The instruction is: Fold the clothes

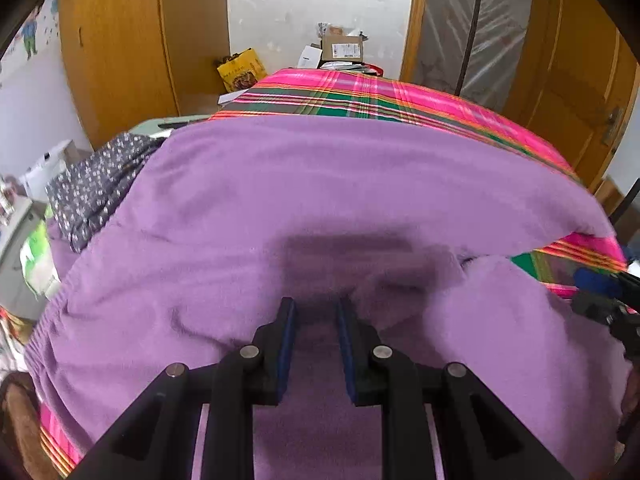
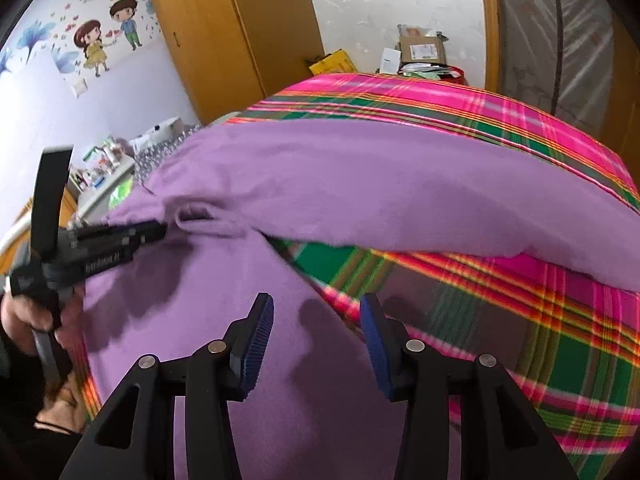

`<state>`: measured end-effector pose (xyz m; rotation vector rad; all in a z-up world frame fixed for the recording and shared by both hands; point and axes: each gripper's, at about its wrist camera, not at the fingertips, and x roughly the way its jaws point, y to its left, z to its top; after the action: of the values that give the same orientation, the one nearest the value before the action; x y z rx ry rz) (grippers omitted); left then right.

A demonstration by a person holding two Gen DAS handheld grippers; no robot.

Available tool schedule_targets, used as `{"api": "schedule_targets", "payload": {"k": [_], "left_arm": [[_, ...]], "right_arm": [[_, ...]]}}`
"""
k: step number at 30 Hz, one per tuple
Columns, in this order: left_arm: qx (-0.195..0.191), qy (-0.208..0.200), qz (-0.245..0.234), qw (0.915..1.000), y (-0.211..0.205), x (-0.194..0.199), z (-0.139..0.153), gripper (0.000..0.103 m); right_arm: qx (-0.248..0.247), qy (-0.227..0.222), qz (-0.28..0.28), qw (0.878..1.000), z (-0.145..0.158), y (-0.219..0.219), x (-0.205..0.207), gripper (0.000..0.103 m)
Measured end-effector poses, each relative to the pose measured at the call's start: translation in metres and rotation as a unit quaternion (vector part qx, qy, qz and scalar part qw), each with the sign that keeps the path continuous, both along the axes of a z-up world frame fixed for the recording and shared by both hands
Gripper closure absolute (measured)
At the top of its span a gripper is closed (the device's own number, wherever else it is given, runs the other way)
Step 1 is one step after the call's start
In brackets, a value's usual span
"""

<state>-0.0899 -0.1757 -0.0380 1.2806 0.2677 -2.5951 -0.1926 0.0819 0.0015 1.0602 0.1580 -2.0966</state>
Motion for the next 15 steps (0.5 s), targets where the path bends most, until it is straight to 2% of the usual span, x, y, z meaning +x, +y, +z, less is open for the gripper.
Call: {"api": "schedule_targets", "payload": {"k": [4,11,15], "left_arm": [[-0.021,-0.007,0.015,0.9997,-0.004,0.011,0.000,0.082],[-0.030,-0.010,0.028,0.9991,-0.005,0.025,-0.002,0.082],[-0.035,-0.012,0.032,0.9988,-0.003,0.029,-0.001,0.082]], "right_arm": [[-0.014,-0.008,0.023,1.000,0.006,-0.016,-0.002,0.055],[-0.011,-0.010,0.067,0.998,0.001,-0.052,0.006,0.055],[-0.007,-0.010,0.072,0.997,-0.003,-0.062,0.004,0.055]]}}
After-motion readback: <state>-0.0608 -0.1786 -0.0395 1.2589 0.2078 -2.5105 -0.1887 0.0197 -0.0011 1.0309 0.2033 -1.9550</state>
